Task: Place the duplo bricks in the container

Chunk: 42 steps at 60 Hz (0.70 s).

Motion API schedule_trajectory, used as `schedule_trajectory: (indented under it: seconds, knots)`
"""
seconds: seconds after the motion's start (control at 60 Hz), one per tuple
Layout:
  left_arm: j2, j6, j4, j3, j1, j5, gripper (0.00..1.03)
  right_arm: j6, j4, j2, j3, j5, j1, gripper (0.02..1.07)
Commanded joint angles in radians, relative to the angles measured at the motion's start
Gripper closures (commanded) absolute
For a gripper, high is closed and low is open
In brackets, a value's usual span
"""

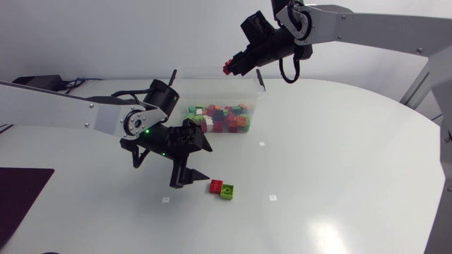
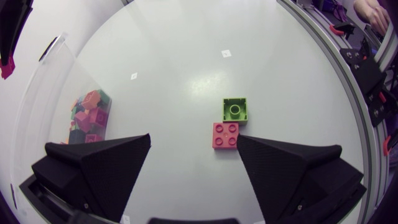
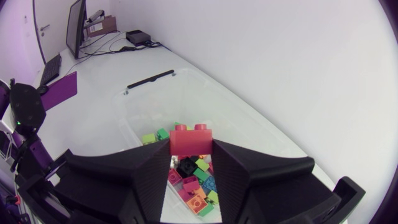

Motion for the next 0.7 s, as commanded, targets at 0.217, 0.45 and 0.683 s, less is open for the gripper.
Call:
schedule_trajectory:
  seconds: [0.217,0.45,0.683]
  knots:
    - [0.059,0.048,-0.035,-0.01,-0.048,-0.013,0.1,0.047,-0.062,0.085,0.098,0.046,0.017,0.07]
    - [0.081,0.04,-0.045,-0.01,-0.082,-0.039,0.16,0.037,-0.067,-0.001,0.019,0.045,0.007,0.07]
    - [0.122,0.032,-0.053,-0.007,-0.114,-0.09,0.27,0.014,-0.058,-0.145,-0.156,0.026,-0.007,0.07]
